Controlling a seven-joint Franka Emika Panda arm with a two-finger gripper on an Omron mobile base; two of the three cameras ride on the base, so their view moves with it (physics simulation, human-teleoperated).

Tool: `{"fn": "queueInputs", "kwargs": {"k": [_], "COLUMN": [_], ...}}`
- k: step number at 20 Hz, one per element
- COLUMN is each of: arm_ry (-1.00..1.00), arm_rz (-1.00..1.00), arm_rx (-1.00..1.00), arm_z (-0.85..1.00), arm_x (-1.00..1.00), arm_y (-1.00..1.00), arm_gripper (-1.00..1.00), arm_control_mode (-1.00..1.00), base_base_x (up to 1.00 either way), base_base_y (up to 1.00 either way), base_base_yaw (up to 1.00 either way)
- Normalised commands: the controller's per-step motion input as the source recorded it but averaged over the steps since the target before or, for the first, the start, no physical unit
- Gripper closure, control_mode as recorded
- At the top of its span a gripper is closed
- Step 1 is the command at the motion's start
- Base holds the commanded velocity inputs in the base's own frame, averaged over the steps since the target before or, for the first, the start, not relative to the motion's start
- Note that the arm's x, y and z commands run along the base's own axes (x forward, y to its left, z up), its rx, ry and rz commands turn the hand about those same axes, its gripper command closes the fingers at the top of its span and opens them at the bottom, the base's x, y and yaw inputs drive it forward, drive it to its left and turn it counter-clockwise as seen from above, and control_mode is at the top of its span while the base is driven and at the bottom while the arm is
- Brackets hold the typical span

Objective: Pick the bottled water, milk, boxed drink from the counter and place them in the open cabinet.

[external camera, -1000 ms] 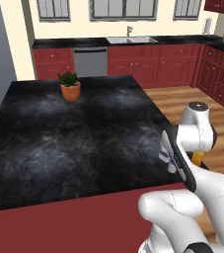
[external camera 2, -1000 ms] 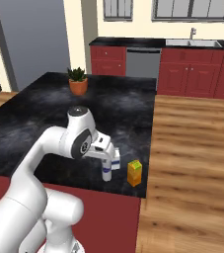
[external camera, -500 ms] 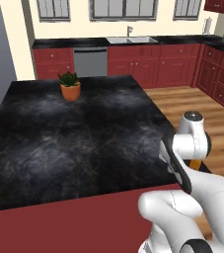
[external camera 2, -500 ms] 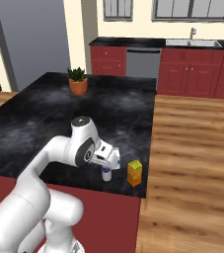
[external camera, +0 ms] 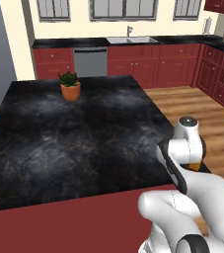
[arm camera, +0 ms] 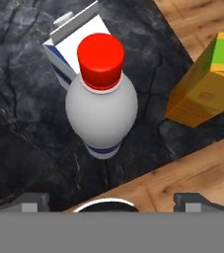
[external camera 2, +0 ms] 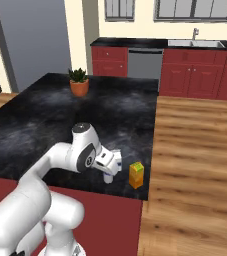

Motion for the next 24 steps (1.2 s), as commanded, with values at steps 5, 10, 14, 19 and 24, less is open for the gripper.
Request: {"fn": "queueInputs", "kwargs": {"k": [5, 10, 14, 19, 24], "arm_ry": [-0.02, -0.09, -0.01, 0.0, -0.05], "arm_rz": [-0.04, -0.01, -0.01, -0.03, -0.01], "arm_rx": [0.0, 0.0, 0.0, 0.0, 0.0], "arm_z": [-0.15, -0.13, -0.06, -0.12, -0.18], "arm_x": [0.21, 0.17, 0.2, 0.19, 0.16], "arm_y": [-0.01, -0.02, -0.08, -0.07, -0.04], "arm_gripper": [-1.0, -1.0, -1.0, -1.0, -1.0], "arm_control_mode": [-1.0, -1.0, -1.0, -1.0, -1.0], "base_base_x": [0.0, 0.0, 0.0, 0.0, 0.0], "base_base_y": [0.0, 0.0, 0.0, 0.0, 0.0], "base_base_yaw": [0.0, 0.0, 0.0, 0.0, 0.0]}}
